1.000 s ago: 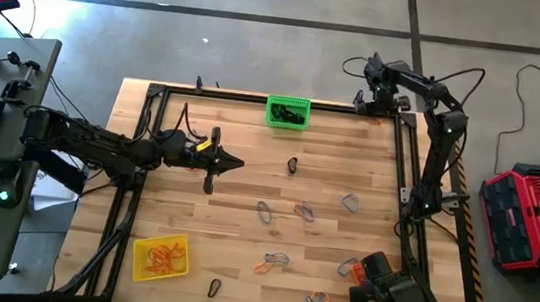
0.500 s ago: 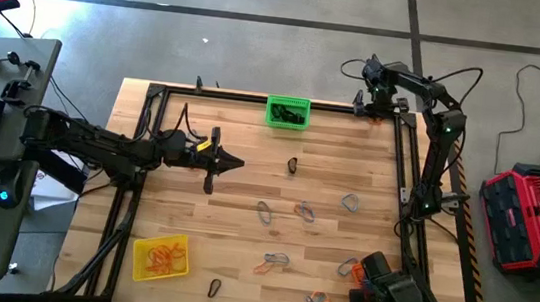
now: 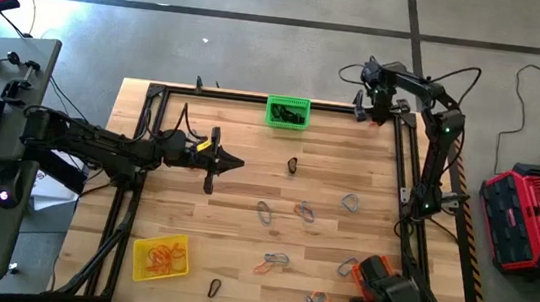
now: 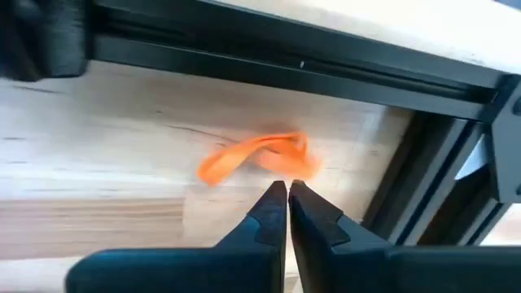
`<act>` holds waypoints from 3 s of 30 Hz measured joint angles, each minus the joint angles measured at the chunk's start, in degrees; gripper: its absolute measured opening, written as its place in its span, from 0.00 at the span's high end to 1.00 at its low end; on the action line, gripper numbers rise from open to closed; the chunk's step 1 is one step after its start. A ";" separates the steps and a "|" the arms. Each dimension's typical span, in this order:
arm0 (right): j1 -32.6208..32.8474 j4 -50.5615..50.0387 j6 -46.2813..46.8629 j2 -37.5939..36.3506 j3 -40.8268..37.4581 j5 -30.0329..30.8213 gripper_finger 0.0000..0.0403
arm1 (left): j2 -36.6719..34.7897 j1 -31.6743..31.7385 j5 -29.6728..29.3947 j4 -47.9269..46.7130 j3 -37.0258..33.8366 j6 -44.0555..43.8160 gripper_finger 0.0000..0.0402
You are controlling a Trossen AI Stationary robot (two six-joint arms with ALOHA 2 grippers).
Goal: Sort rubber bands into baskets
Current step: Put the orange rubber band into the yellow bin
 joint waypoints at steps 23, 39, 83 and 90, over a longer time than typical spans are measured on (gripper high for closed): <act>1.24 4.53 0.08 -3.13 0.00 2.02 0.62 | 0.00 0.00 0.04 -0.09 0.00 -0.37 0.96; 0.16 4.28 0.03 -0.97 0.00 -0.58 0.93 | 0.00 0.00 0.04 -0.09 0.00 -0.44 0.96; -0.55 6.00 -4.24 -3.07 -6.60 -4.42 0.72 | 0.00 0.00 0.04 -0.09 0.00 -0.42 0.96; -1.26 4.90 -4.48 -3.12 -6.08 -3.13 0.89 | -0.01 0.00 0.05 -0.04 0.00 -0.37 0.96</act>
